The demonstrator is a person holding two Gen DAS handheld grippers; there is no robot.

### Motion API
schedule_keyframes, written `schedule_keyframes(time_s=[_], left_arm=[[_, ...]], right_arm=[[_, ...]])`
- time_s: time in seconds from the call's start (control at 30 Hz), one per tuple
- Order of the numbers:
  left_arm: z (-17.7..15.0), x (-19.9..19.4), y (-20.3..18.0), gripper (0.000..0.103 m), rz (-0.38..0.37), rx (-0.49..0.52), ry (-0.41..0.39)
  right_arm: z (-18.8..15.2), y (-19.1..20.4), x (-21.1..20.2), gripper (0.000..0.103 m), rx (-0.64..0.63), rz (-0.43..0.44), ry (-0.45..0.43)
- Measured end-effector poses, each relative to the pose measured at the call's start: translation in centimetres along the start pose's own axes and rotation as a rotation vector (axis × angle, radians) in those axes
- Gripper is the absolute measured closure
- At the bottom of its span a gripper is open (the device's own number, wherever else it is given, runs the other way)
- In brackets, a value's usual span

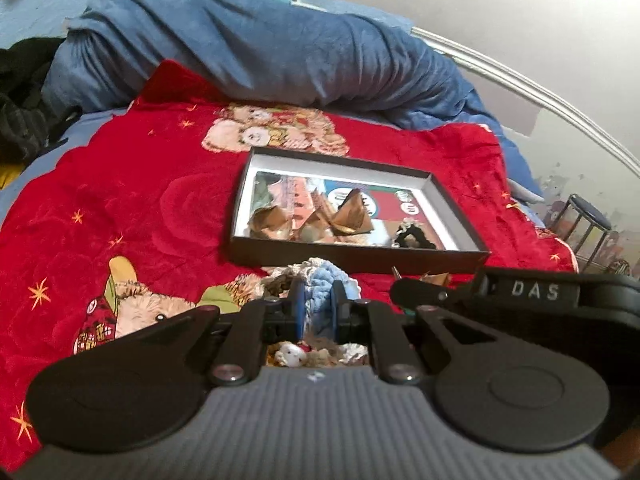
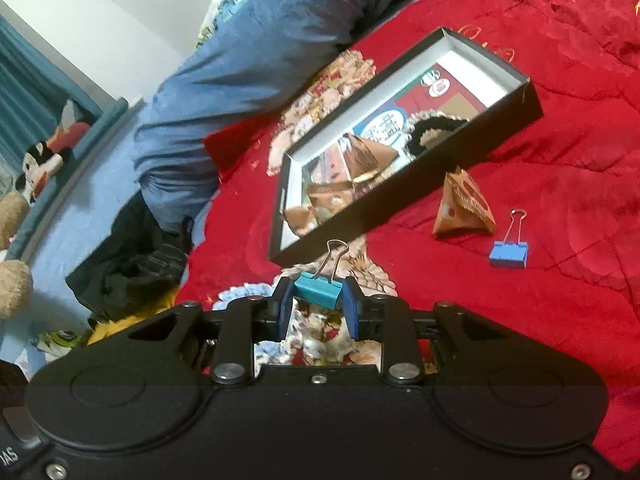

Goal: Organize objects
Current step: 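Lift the scrunchie and binder clip and carry them toward the black box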

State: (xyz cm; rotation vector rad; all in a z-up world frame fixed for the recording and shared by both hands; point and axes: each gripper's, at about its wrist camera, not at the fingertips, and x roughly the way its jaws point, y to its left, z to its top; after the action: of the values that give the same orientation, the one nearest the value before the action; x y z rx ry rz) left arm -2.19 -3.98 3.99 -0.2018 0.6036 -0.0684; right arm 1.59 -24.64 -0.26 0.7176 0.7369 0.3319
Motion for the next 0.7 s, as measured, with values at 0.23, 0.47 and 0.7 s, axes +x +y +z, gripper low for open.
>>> schedule_keyframes(time_s=[0.23, 0.47, 0.7], left_arm=[[0.1, -0.5, -0.3, 0.087, -0.024, 0.004, -0.028], [0.6, -0.9, -0.5, 0.087, -0.036, 0.016, -0.07], [2.3, -1.4, -0.8, 0.087, -0.091, 0.024, -0.125]], right_arm=[[0.6, -0.5, -0.4, 0.077, 0.032, 0.014, -0.034], [1.6, -0.3, -1.0, 0.077, 0.033, 0.058, -0.075], [3.4, -0.6, -1.5, 0.077, 0.035, 0.091, -0.122]])
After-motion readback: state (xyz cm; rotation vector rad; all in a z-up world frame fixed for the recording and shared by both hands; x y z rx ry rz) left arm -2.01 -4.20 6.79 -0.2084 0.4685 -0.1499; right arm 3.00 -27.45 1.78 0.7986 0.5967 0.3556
